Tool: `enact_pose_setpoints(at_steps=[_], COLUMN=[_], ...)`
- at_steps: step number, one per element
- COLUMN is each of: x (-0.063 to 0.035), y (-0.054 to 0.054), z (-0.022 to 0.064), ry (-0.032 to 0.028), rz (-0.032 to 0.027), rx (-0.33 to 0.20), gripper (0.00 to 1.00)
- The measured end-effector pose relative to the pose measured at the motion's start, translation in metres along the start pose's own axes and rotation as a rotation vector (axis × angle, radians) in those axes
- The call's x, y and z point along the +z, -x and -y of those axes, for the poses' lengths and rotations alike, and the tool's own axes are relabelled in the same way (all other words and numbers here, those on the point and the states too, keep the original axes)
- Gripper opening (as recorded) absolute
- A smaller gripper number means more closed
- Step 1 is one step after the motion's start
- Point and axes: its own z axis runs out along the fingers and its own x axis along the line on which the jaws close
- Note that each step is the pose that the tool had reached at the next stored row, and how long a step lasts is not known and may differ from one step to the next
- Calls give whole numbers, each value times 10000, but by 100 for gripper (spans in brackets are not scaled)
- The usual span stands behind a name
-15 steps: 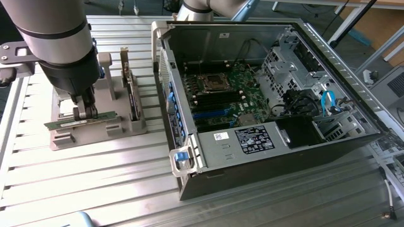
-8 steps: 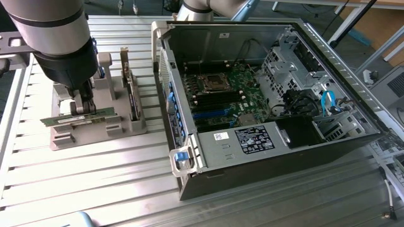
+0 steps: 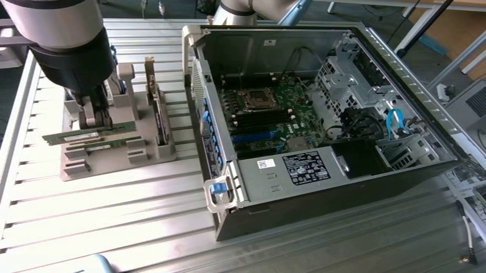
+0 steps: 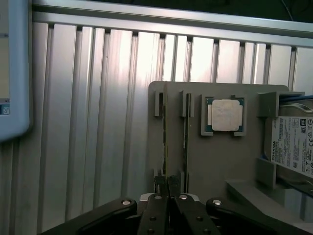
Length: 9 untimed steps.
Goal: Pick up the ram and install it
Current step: 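Pick up the ram and move it above insertion slot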
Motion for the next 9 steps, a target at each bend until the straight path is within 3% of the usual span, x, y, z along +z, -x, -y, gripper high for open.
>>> enact_pose_setpoints(at_steps=[9], x=[-283], y=[12], z=[-6], ry=[0], rz=[1], rx=[1], gripper=[12])
